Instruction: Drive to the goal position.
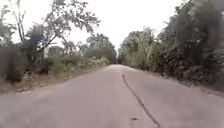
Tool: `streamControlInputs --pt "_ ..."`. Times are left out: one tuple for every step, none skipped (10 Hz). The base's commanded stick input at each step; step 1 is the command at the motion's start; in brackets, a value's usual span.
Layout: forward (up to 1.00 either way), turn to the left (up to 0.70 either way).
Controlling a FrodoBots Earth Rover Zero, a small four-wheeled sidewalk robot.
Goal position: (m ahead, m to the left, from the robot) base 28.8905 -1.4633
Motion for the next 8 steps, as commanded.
streamControlInputs --pt "1.00 0.00" --pt "1.00 0.00" --pt "1.00 0.00" --pt "1.00 0.00" --pt "1.00 0.00" --pt "1.00 0.00" --pt "1.00 0.00" --pt "1.00 0.00"
